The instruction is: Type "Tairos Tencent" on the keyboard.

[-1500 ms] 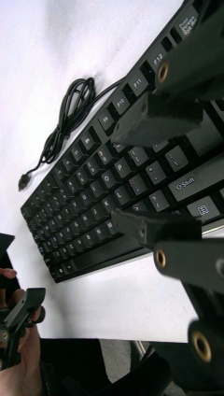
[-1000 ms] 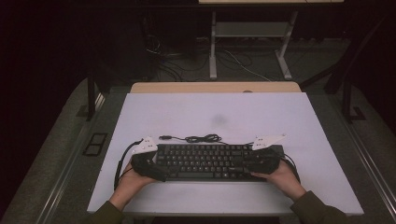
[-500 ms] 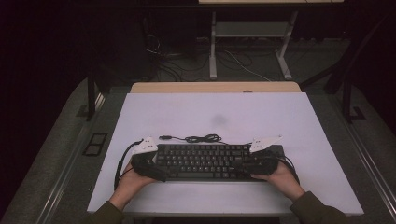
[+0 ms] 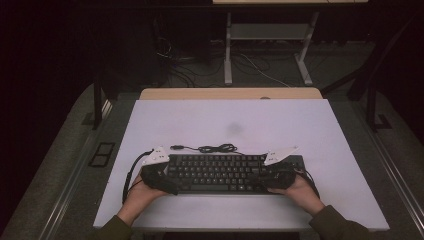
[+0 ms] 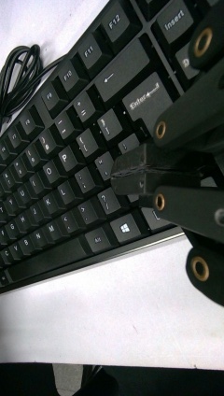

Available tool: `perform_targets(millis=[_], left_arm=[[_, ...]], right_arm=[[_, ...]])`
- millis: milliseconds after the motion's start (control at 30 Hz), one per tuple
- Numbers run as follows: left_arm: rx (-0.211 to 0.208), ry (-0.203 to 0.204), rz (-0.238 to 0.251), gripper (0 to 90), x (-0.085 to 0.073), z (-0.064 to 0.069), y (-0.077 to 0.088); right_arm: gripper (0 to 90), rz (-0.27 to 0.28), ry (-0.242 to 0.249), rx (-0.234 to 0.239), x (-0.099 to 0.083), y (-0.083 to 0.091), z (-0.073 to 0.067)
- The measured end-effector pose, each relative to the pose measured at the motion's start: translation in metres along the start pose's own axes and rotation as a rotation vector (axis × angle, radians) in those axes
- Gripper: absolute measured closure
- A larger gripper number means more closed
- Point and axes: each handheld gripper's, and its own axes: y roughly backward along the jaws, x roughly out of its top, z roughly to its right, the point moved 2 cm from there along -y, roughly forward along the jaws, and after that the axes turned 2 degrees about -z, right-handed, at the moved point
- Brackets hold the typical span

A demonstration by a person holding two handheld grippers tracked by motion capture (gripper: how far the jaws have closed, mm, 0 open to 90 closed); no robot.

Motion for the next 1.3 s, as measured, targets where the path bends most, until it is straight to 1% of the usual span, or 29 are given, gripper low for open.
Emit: perform_targets(millis=[100,167,367,500,900,1033,1167,1300], left_arm=[[0.0,-0.002,-0.001,0.0,0.0,0.0,0.0],[0.001,-0.005,-0.001,0.0,0.0,0.0,0.0],[0.005,-0.011,-0.002,0.0,0.002,0.001,-0.001],[0.001,-0.021,0.001,0.0,0.005,0.001,-0.003],[-0.006,-0.029,0.002,0.0,0.013,0.001,-0.011],[-0.009,-0.028,0.008,0.0,0.016,0.001,-0.014],[-0.021,-0.017,0.013,0.0,0.02,0.001,-0.019],[-0.027,-0.028,0.008,0.0,0.024,0.003,-0.022]], right_arm=[[88.7,0.002,-0.003,0.003,-0.001,0.0,0.0],[88.7,-0.009,0.001,0.001,-0.001,-0.001,0.001],[88.7,-0.007,0.004,0.003,-0.002,-0.002,0.0],[88.6,-0.007,0.003,0.003,-0.002,-0.002,0.0],[88.7,-0.005,0.002,0.004,-0.002,-0.002,0.001],[88.6,-0.007,0.003,0.003,-0.002,-0.002,0.0],[88.6,-0.007,0.003,0.003,-0.002,-0.002,0.0],[88.7,-0.007,0.003,0.003,-0.002,-0.002,0.001]])
